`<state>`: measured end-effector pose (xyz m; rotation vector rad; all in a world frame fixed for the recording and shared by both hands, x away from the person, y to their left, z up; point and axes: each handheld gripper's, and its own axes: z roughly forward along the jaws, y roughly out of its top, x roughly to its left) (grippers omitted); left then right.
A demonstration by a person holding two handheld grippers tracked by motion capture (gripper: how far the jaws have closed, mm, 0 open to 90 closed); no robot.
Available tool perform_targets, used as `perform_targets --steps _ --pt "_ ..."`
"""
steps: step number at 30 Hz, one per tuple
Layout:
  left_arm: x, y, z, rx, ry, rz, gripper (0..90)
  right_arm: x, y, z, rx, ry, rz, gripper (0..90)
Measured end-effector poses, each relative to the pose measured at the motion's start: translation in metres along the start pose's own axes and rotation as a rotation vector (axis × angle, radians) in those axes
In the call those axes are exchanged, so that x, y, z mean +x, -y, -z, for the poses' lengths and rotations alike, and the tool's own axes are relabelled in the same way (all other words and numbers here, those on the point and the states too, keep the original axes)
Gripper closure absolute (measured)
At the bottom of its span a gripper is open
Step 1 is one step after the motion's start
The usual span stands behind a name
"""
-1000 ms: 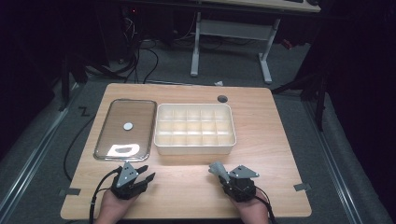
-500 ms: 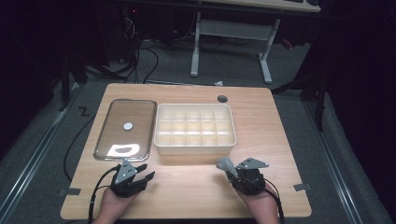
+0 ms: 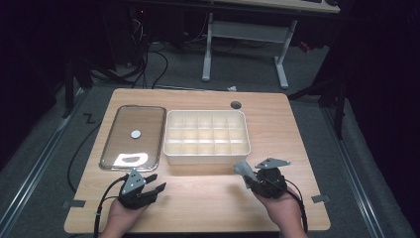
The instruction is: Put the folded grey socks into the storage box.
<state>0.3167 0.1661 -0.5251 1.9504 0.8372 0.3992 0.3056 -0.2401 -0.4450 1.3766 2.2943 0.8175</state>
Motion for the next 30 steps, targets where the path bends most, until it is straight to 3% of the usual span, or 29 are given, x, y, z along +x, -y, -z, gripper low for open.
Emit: perform_targets --steps 10,16,30 --pt "0.000 0.000 0.003 -0.018 0.027 0.008 45.0 -0.015 -0.032 0.013 0.007 -0.004 -0.006 69.7" --pt "0.000 0.000 0.003 -0.010 0.028 0.009 43.5 -0.021 -0.052 0.011 0.056 0.003 -0.003 69.9" --pt "0.003 0.001 0.004 -0.005 0.020 0.016 43.6 -0.032 -0.098 -0.021 0.175 0.027 0.033 70.1"
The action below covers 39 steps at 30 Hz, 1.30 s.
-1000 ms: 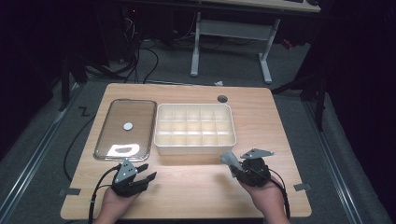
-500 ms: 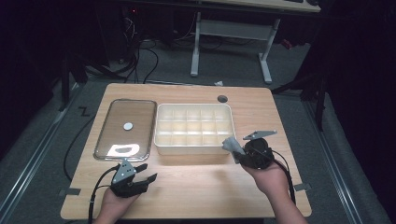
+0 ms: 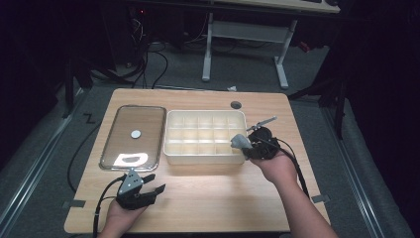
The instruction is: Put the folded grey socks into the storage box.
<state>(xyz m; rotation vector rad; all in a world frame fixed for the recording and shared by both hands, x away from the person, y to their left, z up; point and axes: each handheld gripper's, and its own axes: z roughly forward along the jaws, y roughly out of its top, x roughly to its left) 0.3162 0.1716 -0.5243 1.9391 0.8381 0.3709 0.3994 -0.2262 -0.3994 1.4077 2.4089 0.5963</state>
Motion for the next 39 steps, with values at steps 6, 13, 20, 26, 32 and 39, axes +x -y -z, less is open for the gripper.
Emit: perform_targets --steps 6,13,20,26,32,39 --pt "0.001 0.000 0.001 -0.004 -0.006 0.000 43.7 -0.002 -0.016 -0.017 0.064 0.007 0.006 70.2" --pt "0.002 0.000 0.002 -0.005 -0.007 0.003 43.7 -0.007 -0.028 -0.031 0.124 0.004 -0.010 70.1" --pt "0.003 0.001 0.002 -0.006 -0.010 0.006 43.7 -0.009 -0.031 -0.048 0.182 0.019 -0.018 70.3" --pt "0.003 0.001 0.002 -0.003 -0.009 0.005 43.8 -0.005 -0.032 -0.059 0.229 0.031 -0.003 71.4" --pt "0.003 0.001 0.002 0.003 -0.008 0.004 43.7 -0.006 -0.033 -0.067 0.267 0.021 0.004 72.3" --pt "0.002 0.001 0.001 0.004 -0.008 0.002 43.7 -0.005 -0.032 -0.078 0.308 0.011 0.018 72.8"
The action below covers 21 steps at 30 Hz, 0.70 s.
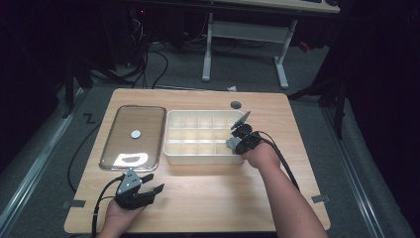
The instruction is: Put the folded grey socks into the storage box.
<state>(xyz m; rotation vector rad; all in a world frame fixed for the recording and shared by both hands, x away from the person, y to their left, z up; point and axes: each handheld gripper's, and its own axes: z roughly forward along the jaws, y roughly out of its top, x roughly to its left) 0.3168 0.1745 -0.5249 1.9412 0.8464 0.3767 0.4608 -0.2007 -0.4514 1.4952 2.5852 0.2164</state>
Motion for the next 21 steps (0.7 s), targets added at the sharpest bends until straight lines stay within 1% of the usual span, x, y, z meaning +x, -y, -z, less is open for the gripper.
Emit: perform_targets --steps 1,2,4,5,6,7,9,10,13,14,15,16,20,21 --pt "0.000 0.000 0.000 0.001 0.000 0.000 43.7 0.001 0.000 -0.001 0.007 -0.002 -0.013 72.9" --pt "0.000 0.000 0.000 0.001 -0.001 0.000 43.7 -0.001 -0.001 -0.002 0.005 -0.005 -0.003 72.9" --pt "0.000 0.000 0.000 0.003 0.000 0.000 43.8 -0.002 -0.001 -0.003 0.015 -0.018 -0.020 72.9" --pt "0.000 0.000 0.000 0.004 0.001 -0.001 43.7 -0.003 -0.002 -0.003 0.018 -0.020 -0.014 72.9" --pt "0.000 0.000 -0.001 0.005 0.002 -0.002 43.8 -0.002 -0.002 -0.003 0.029 -0.020 -0.029 72.8" --pt "0.000 0.000 -0.001 0.005 0.004 -0.002 43.8 -0.002 -0.004 -0.004 0.033 -0.016 -0.018 72.8" --pt "0.000 0.000 -0.001 0.006 0.005 -0.002 43.8 -0.002 -0.005 -0.005 0.041 -0.014 -0.010 72.8" --pt "0.000 0.000 -0.001 0.006 0.005 -0.002 43.8 -0.001 -0.006 -0.006 0.048 -0.014 -0.019 72.7" --pt "0.000 0.000 -0.001 0.007 0.005 -0.003 43.8 0.000 -0.008 -0.012 0.070 -0.009 -0.015 72.5" --pt "0.000 0.000 -0.001 0.007 0.004 -0.003 43.8 0.001 -0.008 -0.013 0.077 -0.005 -0.023 72.5" --pt "0.000 0.000 -0.001 0.008 0.005 -0.003 43.8 0.001 -0.009 -0.014 0.079 -0.002 -0.007 72.4" --pt "0.000 0.000 -0.001 0.009 0.005 -0.003 43.8 0.002 -0.010 -0.014 0.085 0.002 -0.015 72.3" --pt "0.000 0.000 -0.001 0.013 0.007 -0.004 43.8 0.002 -0.010 -0.013 0.082 0.003 -0.016 71.4" --pt "0.000 0.000 -0.001 0.008 0.006 -0.002 43.8 0.002 -0.010 -0.013 0.085 0.004 -0.024 70.7"
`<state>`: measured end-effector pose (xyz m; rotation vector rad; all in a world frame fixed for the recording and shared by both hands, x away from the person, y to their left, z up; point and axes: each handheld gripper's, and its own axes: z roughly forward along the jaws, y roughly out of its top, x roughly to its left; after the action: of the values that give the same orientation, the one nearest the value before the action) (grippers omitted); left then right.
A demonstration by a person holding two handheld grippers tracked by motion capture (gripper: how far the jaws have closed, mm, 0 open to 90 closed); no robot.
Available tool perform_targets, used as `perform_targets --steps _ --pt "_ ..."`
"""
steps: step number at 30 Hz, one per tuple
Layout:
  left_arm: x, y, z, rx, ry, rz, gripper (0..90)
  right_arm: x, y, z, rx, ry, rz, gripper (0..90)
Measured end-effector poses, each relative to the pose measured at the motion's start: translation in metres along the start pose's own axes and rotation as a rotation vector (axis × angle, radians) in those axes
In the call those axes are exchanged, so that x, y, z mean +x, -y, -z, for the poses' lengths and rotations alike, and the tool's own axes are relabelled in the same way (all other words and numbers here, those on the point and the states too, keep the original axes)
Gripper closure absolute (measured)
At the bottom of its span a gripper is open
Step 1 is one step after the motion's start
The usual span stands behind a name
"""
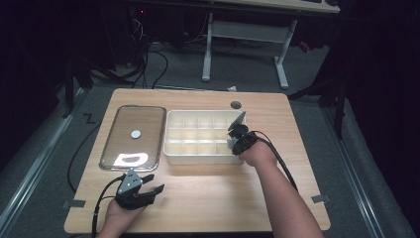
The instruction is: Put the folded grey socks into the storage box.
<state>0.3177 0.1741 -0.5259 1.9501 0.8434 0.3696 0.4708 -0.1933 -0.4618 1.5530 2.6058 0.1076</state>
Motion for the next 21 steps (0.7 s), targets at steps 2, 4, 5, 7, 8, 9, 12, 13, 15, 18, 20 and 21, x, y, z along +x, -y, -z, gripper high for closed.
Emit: perform_targets --steps 2,4,5,7,8,9,12,13,15,18,20,21 --pt "0.000 0.000 0.000 0.000 -0.001 0.000 43.8 -0.001 0.000 0.002 0.000 -0.006 -0.008 70.0" --pt "0.001 0.000 0.000 0.002 0.000 0.001 43.8 -0.002 0.000 0.004 -0.014 -0.010 0.008 68.5" --pt "0.000 0.000 0.000 0.000 0.000 0.001 43.8 -0.002 0.000 0.005 -0.018 -0.011 0.005 67.6" --pt "0.000 0.000 0.000 0.003 0.003 0.001 43.8 -0.001 0.000 0.007 -0.022 -0.006 -0.001 64.5" --pt "0.000 0.000 0.000 0.005 0.004 0.000 43.8 -0.002 0.000 0.008 -0.027 -0.006 0.000 61.9" --pt "0.000 0.000 0.000 0.006 0.004 -0.002 43.8 -0.002 0.001 0.009 -0.028 -0.005 -0.010 61.4" --pt "0.000 0.000 0.000 0.003 0.004 -0.001 43.8 -0.003 0.002 0.014 -0.050 -0.012 -0.022 60.5" --pt "0.000 0.000 0.000 0.003 0.003 0.000 43.8 -0.004 0.002 0.016 -0.059 -0.012 -0.018 60.2" --pt "0.000 0.000 0.000 0.001 0.003 0.002 43.8 -0.003 0.003 0.021 -0.070 -0.017 -0.017 58.2" --pt "0.000 -0.001 0.000 0.006 0.006 0.000 43.8 -0.001 0.004 0.030 -0.087 -0.023 -0.022 57.0" --pt "-0.001 -0.001 0.000 0.006 0.007 -0.002 43.8 -0.002 0.004 0.035 -0.103 -0.030 -0.021 56.7" --pt "-0.001 -0.001 0.000 0.005 0.006 -0.002 43.8 -0.002 0.003 0.038 -0.112 -0.035 -0.025 56.3"
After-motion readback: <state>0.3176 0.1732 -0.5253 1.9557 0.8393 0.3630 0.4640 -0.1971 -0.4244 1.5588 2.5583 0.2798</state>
